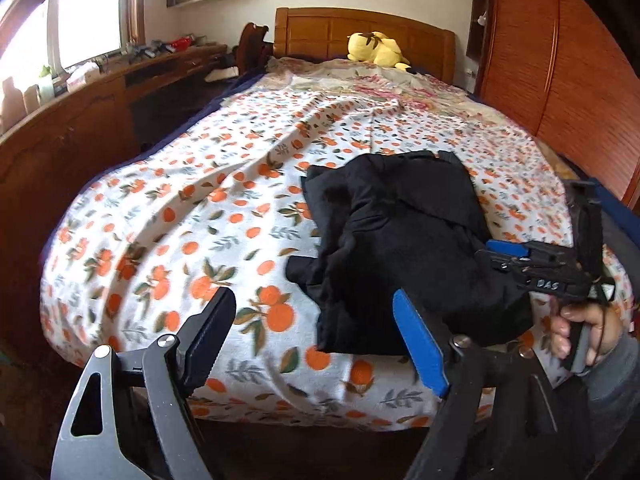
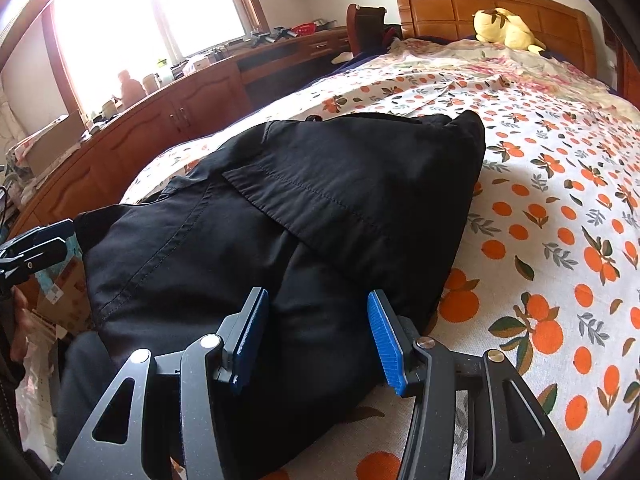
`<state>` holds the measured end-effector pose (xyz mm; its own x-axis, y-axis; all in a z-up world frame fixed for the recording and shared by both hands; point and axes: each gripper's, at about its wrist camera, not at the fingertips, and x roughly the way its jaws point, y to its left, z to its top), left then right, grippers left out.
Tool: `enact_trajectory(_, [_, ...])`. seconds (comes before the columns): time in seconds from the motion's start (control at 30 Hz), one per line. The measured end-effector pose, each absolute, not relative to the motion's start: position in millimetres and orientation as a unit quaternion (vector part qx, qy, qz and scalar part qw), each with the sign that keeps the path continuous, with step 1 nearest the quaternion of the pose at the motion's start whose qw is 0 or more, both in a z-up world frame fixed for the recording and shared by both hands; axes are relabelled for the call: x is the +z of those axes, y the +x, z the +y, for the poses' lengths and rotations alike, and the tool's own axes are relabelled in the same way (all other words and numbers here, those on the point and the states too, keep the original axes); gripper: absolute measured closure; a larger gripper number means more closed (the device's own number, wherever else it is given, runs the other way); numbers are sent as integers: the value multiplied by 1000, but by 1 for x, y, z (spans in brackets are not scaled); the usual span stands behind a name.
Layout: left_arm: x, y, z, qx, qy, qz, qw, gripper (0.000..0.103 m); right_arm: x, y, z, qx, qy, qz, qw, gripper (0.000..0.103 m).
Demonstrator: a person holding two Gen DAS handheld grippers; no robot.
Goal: Fold large clothes
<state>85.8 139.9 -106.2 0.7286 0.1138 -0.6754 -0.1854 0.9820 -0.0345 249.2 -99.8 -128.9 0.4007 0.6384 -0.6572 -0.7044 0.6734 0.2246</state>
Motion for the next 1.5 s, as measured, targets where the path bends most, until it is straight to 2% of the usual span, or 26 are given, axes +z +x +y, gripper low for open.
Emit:
enact_trajectory(0.17, [-112,77,143,76,-58,354,930,22,-119,252,-101,404,-43,375,833,50])
enact_trajectory(0.37, [-135,74,145,67,-77,363,926,22,-90,265,-106,390,-52,336,856,50])
enact_trajectory(0.43, [-142,78,145,62,-80,368,924,22,-85,278,-105,378,-58,327,864,43])
enact_trajectory(0.7, [-144,90,153,53,-93,359,927,22,-102,361,-87,330,-74,362,868,42])
enact_trajectory(0.77, [-144,94,152,50,-89,359,928,22,-106,378,-79,326,-71,372,866,37])
enact_trajectory(0.9, [-150,100,153,49,-88,366,925,21,-117,402,-68,323,-61,386,862,20])
enact_trajectory(0.93, [-152,101,153,50,-90,368,924,21,-120,405,-65,325,-61,391,859,19])
enact_trajectory(1.03, [-157,103,154,46,-96,370,923,22,-130,413,-57,338,-51,402,850,18])
enact_trajectory(1.17, [-159,105,153,38,-105,370,922,28,-136,419,-53,343,-46,404,847,18])
enact_trajectory(1.5, [-160,105,147,32,-104,372,922,28,-151,430,-65,361,-1,417,834,19])
